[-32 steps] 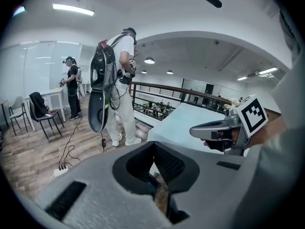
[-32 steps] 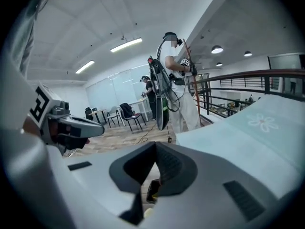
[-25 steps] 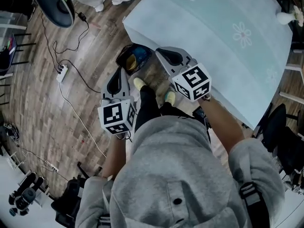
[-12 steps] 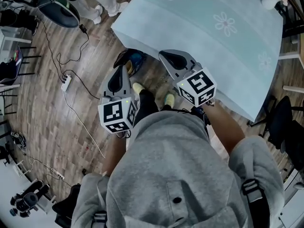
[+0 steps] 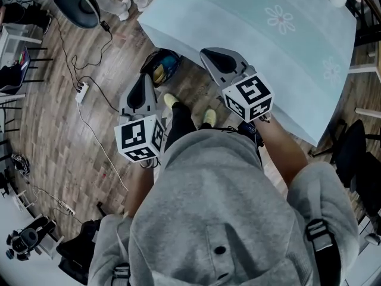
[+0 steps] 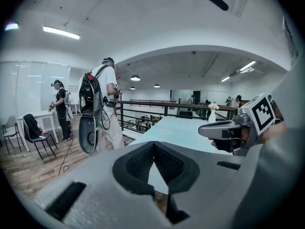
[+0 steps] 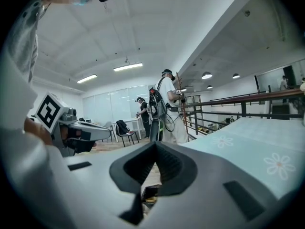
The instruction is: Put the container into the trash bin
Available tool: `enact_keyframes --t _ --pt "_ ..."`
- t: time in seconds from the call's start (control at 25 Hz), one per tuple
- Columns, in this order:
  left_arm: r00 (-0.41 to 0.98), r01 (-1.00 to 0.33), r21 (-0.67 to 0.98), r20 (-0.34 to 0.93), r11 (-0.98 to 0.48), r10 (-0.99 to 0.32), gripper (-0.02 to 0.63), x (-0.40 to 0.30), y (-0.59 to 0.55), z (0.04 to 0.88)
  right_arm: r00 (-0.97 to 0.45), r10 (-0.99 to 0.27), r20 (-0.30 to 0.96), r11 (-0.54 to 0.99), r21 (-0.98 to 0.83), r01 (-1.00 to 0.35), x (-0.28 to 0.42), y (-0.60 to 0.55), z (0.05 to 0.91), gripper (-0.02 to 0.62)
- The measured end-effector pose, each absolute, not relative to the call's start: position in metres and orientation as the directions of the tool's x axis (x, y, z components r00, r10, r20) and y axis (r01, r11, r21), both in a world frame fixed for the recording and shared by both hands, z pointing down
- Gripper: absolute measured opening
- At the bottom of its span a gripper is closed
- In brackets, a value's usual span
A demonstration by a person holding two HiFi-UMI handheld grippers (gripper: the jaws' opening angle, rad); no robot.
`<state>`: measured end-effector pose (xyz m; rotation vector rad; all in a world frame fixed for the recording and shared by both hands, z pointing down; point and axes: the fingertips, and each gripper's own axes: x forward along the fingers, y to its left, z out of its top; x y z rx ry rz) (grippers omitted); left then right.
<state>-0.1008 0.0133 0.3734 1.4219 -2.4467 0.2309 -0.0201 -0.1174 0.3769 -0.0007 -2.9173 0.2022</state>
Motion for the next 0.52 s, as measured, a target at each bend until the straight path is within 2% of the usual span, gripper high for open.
enact_keyframes --t 0.52 --pt "-0.477 -0.866 -0.013 0.321 0.500 -0.818 0.019 -0.089 0.017 0.371 -0.981 -0.005 0.196 0.992 -0.122 -0.030 -0.007 -0.120 0.377 0.028"
